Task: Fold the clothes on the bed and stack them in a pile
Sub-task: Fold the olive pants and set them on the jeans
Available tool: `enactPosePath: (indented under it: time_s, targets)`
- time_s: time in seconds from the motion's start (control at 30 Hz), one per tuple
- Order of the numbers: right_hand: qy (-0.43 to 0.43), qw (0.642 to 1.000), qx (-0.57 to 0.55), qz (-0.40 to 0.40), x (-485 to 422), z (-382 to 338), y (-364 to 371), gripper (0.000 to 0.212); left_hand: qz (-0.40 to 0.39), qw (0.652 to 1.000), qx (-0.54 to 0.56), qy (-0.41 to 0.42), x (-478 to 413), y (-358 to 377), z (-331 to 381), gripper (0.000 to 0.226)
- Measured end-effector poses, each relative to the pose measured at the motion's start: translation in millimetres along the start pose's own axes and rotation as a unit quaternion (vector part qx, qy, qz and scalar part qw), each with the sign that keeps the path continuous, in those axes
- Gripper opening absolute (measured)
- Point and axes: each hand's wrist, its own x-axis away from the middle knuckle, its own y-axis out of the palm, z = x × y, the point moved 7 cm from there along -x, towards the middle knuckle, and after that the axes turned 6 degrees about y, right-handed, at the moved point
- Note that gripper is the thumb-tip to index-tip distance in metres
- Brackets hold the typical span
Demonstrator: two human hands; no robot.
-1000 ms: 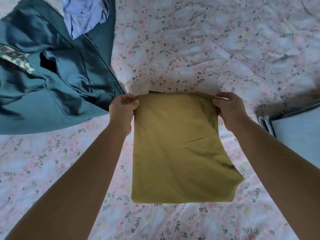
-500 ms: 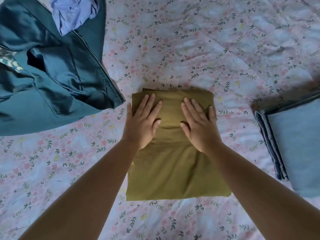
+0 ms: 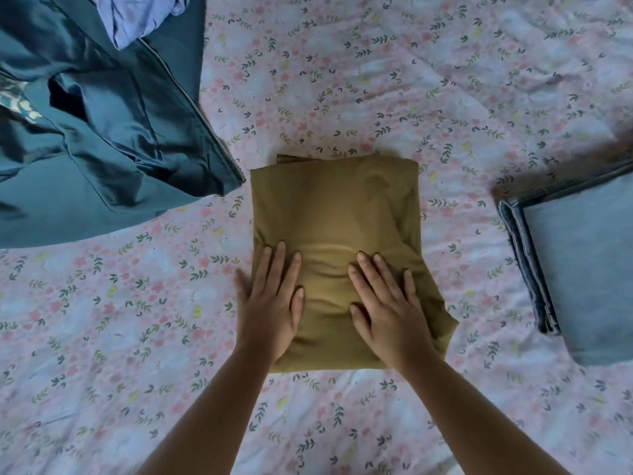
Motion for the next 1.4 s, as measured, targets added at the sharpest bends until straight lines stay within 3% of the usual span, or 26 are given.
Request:
enactPosePath:
  time_s: [0.1,0.2,0.3,0.37,0.53,0.63,0.8,0.97,1.13,1.23,1.4]
  targets:
    - [0.034,0.999,0.009,0.025,-12.3,28.5,-10.7,0.051,0.006,0.999,0.017,-0.036,0.2,-3.9,-8.6,0.049]
    - [0.111,0.987,-0.092,0.064,-21.0,56.2,-36.2,0.051,0.042,0.988,0.096,-0.109,6.4,-17.8,-21.1,0.049]
    - [0.208,0.945,-0.254,0.011,-21.2,81.4,-43.6,0.061,0.092,0.954,0.24,-0.154,11.8,-32.1,-32.4,0.046]
    - [0.214,0.926,-0.306,-0.055,-21.3,83.2,-38.2,0.06,0.086,0.912,0.352,-0.191,12.1,-30.8,-35.5,0.042]
    - [0.189,0.849,-0.464,-0.167,-25.1,57.5,-17.4,0.065,0.036,0.857,0.487,-0.164,-0.6,-32.3,-24.2,0.056]
    - [0.2,0.809,-0.531,-0.151,-27.2,47.4,-15.0,0.073,0.009,0.821,0.549,-0.156,-8.9,-33.9,-18.6,0.061]
    - [0.228,0.748,-0.614,-0.102,-13.5,37.9,-36.9,0.068,0.007,0.797,0.589,-0.137,-4.1,-61.3,-4.2,0.064]
    - [0.193,0.755,-0.621,-0.085,20.4,34.2,-98.5,0.067,0.013,0.776,0.619,-0.125,27.3,-116.6,21.3,0.065]
    - [0.181,0.766,-0.615,-0.047,89.4,34.4,-178.1,0.067,0.002,0.793,0.603,-0.082,73.9,-181.3,72.9,0.064]
    - [0.199,0.752,-0.628,0.002,148.0,34.5,-228.1,0.067,-0.02,0.816,0.577,-0.037,107.1,-217.3,113.3,0.064]
    - [0.231,0.741,-0.624,0.088,255.2,43.9,-290.4,0.065,-0.065,0.809,0.584,0.027,162.2,-259.8,189.1,0.062]
